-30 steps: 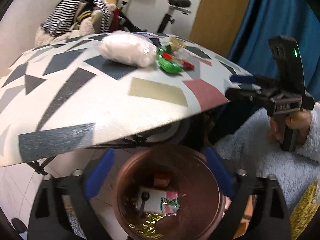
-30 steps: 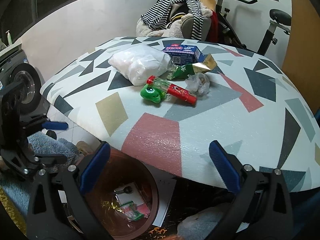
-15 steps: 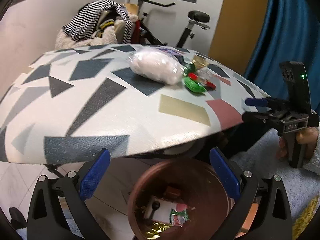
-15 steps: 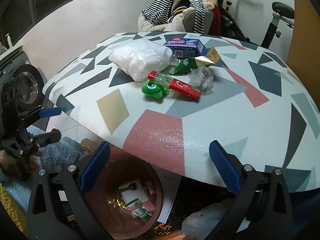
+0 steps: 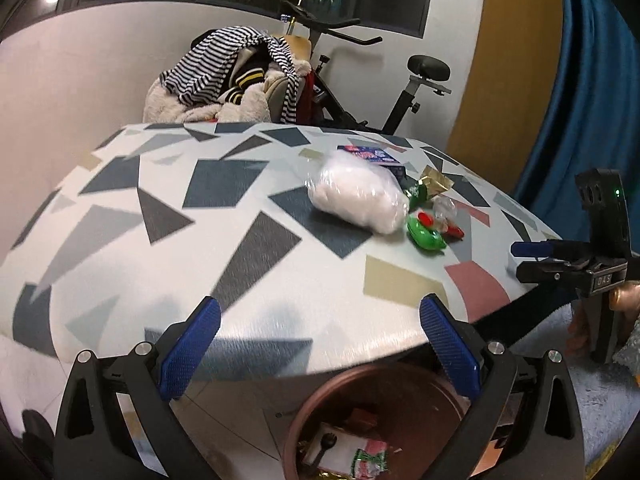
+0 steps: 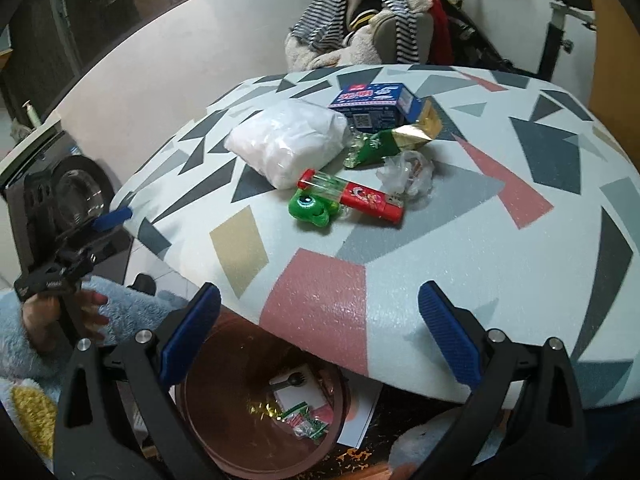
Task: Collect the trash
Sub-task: 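Raise both tools back over the trash on the table, then grasp the clear plastic wrapper with the right tool while the left tool grasps the gold-topped green packet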
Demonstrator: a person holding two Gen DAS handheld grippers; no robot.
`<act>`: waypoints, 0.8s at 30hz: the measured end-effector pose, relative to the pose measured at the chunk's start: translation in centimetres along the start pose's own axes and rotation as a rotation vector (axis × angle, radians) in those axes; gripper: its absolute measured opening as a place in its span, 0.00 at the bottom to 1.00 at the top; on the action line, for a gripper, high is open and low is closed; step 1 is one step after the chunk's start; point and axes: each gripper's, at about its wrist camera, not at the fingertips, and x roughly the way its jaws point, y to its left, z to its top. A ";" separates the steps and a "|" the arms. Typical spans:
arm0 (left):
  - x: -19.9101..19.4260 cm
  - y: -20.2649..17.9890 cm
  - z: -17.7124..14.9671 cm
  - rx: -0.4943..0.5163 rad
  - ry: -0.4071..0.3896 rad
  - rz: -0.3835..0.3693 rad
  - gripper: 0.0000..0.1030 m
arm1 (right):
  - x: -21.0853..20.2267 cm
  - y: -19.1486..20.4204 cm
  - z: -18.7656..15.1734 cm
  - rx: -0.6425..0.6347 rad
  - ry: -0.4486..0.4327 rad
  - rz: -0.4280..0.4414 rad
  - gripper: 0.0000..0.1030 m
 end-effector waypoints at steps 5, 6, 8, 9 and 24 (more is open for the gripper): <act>0.6 -0.5 1.7 0.039 0.015 -0.031 0.95 | -0.3 -0.5 1.4 -0.043 -0.005 -0.072 0.95; 0.7 -0.6 2.0 0.043 0.017 -0.037 0.95 | -0.3 -1.0 1.9 -0.033 -0.003 -0.072 0.95; 1.0 -0.8 2.7 0.052 0.015 -0.039 0.94 | -0.2 -1.8 2.5 -0.024 -0.008 -0.078 0.95; 1.2 -1.0 3.1 0.055 0.016 -0.043 0.94 | 0.0 -2.2 3.0 -0.020 -0.013 -0.090 0.95; 5.2 -3.1 5.5 0.064 0.094 -0.083 0.94 | 4.6 -6.5 7.1 0.110 0.012 -0.085 0.78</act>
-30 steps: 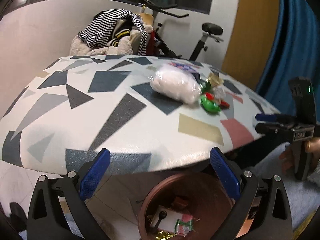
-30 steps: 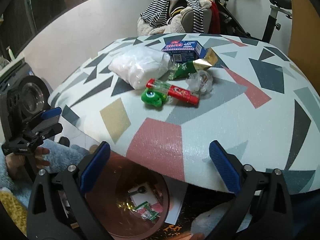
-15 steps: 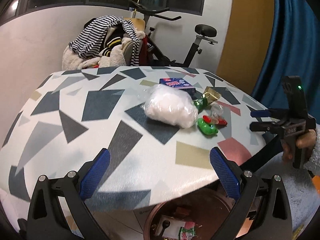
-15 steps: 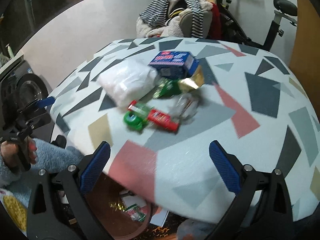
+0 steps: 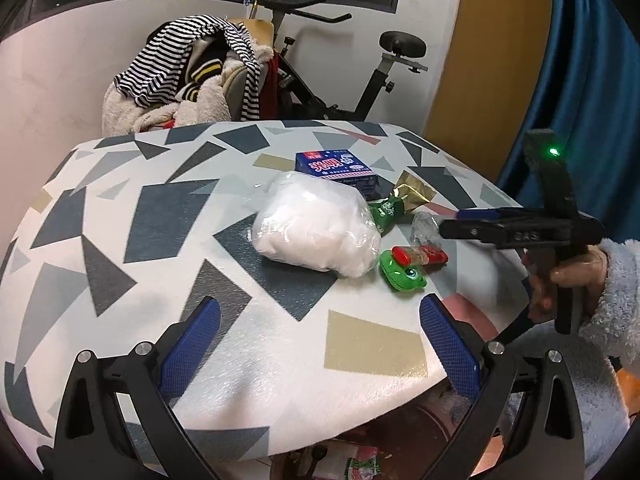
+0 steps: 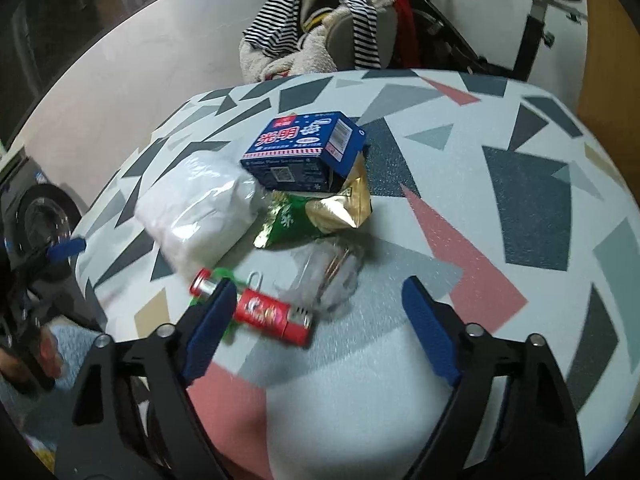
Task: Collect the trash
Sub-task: 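Grasp the clear plastic wrapper with the right tool while the left tool grasps the gold-topped green packet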
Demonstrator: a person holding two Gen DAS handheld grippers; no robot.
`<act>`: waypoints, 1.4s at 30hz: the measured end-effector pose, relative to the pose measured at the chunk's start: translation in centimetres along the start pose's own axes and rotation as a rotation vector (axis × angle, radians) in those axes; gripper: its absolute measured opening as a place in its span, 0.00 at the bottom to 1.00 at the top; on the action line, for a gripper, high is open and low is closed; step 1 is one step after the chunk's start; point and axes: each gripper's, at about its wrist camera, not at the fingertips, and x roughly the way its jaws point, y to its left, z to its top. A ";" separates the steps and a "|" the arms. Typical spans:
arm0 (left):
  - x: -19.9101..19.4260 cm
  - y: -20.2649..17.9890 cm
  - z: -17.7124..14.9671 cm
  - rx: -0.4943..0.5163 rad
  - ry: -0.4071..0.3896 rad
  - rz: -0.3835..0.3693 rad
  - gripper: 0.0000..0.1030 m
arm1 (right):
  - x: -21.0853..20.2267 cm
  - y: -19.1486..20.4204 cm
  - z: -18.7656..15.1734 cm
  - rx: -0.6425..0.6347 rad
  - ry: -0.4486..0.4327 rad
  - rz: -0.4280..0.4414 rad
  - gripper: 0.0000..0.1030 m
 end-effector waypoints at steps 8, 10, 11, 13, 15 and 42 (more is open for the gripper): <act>2.0 -1.5 1.6 0.064 0.037 -0.037 0.79 | 2.8 -0.2 1.2 0.028 0.066 0.016 0.39; 2.4 -2.1 2.0 0.089 0.038 -0.039 0.75 | 2.7 -0.3 1.2 0.018 0.066 0.029 0.36; 2.5 -2.4 2.1 0.103 0.039 -0.039 0.72 | 2.5 -0.4 1.1 0.016 0.064 0.039 0.35; 2.9 -3.0 2.4 0.123 0.043 -0.045 0.68 | 1.7 -0.7 1.0 0.014 0.052 0.055 0.34; 3.3 -3.5 2.9 0.134 0.048 -0.056 0.64 | 1.1 -1.0 0.8 0.015 0.040 0.048 0.33; 18.4 -11.7 10.9 0.379 0.374 -0.090 0.34 | -4.8 -7.7 -0.9 0.124 -0.065 -0.031 0.33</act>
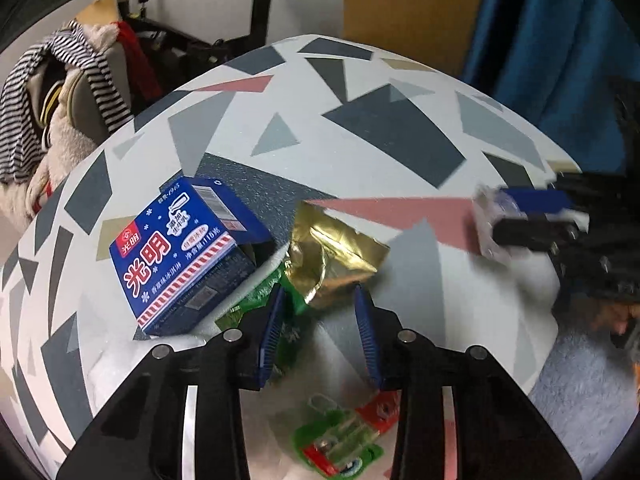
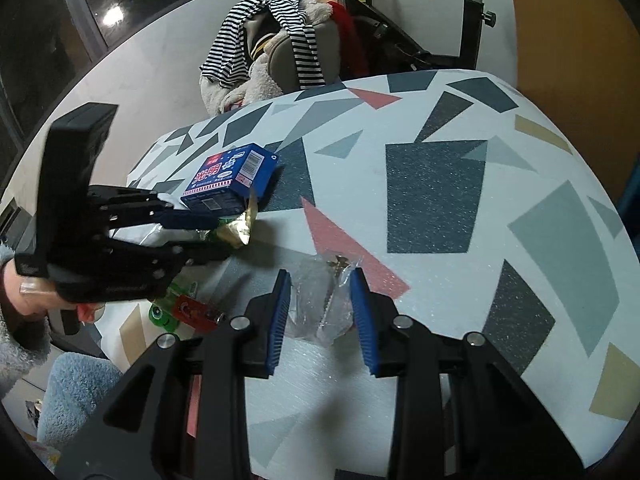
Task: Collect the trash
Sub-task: 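Grasp the clear plastic wrapper with the right tool while the left tool grasps the gold-topped green packet, then carry the gold-topped green packet into the bin and open the left tool while the right tool carries the wrapper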
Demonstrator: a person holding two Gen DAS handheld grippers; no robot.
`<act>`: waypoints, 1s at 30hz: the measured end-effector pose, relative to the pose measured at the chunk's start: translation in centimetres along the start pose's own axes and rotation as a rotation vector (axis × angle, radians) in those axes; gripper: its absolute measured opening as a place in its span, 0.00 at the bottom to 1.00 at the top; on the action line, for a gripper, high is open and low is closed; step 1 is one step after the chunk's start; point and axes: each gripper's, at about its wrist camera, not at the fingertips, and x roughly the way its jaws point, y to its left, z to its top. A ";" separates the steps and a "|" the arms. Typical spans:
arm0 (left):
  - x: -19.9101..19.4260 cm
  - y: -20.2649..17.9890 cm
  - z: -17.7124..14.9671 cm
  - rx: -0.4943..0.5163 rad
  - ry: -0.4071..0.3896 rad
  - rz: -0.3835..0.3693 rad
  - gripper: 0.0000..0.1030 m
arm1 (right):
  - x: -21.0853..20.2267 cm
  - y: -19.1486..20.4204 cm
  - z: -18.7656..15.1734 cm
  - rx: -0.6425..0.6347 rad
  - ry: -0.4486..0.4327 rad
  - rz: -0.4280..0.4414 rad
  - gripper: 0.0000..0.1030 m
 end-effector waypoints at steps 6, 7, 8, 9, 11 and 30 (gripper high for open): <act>1.0 -0.2 0.5 0.025 0.038 0.020 0.18 | -0.2 -0.2 -0.3 0.014 -0.001 0.005 0.33; 0.8 -0.1 0.5 0.026 0.032 0.017 0.13 | -0.2 -0.2 -0.4 0.016 -0.002 0.008 0.33; 0.5 0.0 0.5 0.011 0.021 -0.009 0.12 | -0.3 -0.1 -0.4 0.016 -0.003 0.009 0.33; 0.1 0.2 0.5 -0.001 0.008 -0.026 0.11 | -0.4 0.0 -0.5 0.015 -0.004 0.010 0.33; -0.9 0.4 0.4 -0.014 -0.024 -0.044 0.09 | -0.5 0.3 -0.5 0.006 -0.005 0.011 0.33; -14.6 -1.2 -10.9 -0.148 -0.293 -0.160 0.08 | -3.6 7.8 -2.9 -0.097 -0.011 0.084 0.33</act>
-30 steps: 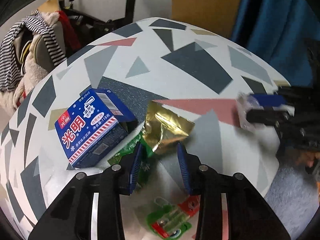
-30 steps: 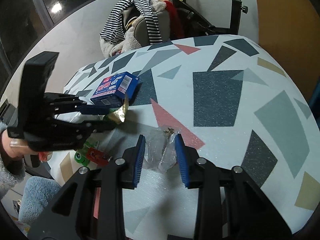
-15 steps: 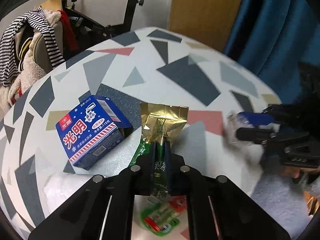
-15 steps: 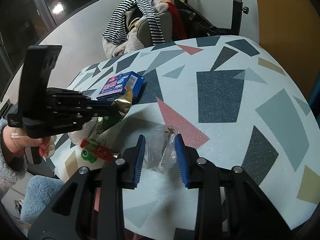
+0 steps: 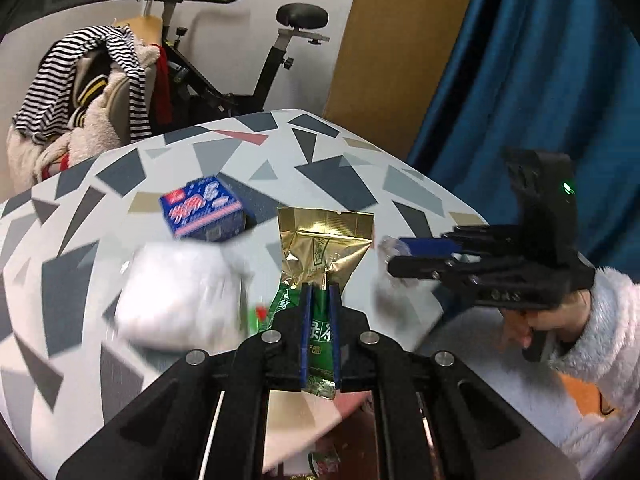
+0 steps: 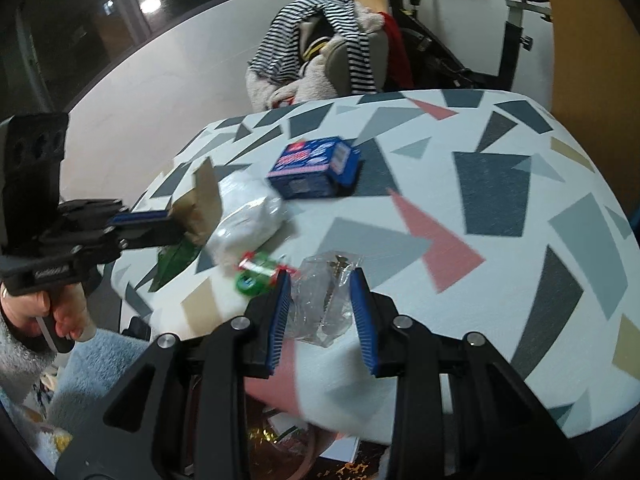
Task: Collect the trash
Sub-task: 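Carry the gold-topped green packet into the bin and open the left tool while the right tool carries the wrapper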
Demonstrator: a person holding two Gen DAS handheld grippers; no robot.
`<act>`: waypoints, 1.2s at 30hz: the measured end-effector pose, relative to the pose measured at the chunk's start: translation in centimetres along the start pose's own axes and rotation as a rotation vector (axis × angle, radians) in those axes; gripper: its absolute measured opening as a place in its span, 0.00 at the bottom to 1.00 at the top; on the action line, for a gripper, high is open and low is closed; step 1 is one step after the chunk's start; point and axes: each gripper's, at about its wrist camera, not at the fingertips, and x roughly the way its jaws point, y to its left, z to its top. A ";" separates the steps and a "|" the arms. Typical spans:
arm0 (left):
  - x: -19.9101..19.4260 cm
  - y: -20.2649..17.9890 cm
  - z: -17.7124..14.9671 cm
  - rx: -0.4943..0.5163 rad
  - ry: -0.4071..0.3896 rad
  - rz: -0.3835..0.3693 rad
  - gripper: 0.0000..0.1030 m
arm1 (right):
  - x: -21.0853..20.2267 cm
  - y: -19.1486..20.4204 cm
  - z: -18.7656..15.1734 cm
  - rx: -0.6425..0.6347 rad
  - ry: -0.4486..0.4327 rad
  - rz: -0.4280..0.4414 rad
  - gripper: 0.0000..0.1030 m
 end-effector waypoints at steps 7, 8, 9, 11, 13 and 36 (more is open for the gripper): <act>-3.3 -1.0 -7.3 -0.021 0.016 0.001 0.08 | -0.2 3.7 -2.7 -0.036 0.002 0.056 0.33; -3.5 -1.1 -8.4 -0.022 0.028 0.001 0.08 | -0.2 4.0 -3.0 -0.037 0.004 0.059 0.33; -3.6 -1.1 -9.2 -0.023 0.036 0.002 0.08 | -0.2 4.5 -3.4 -0.042 0.009 0.061 0.33; -3.7 -1.1 -11.0 -0.033 0.056 -0.002 0.08 | -0.2 5.5 -4.2 -0.054 0.019 0.066 0.33; -3.7 -1.0 -12.6 -0.039 0.071 -0.002 0.08 | -0.3 6.1 -4.7 -0.061 0.020 0.070 0.33; 0.8 0.0 -17.8 -0.077 0.185 -0.014 0.48 | 0.1 6.9 -9.0 -0.023 0.067 0.096 0.33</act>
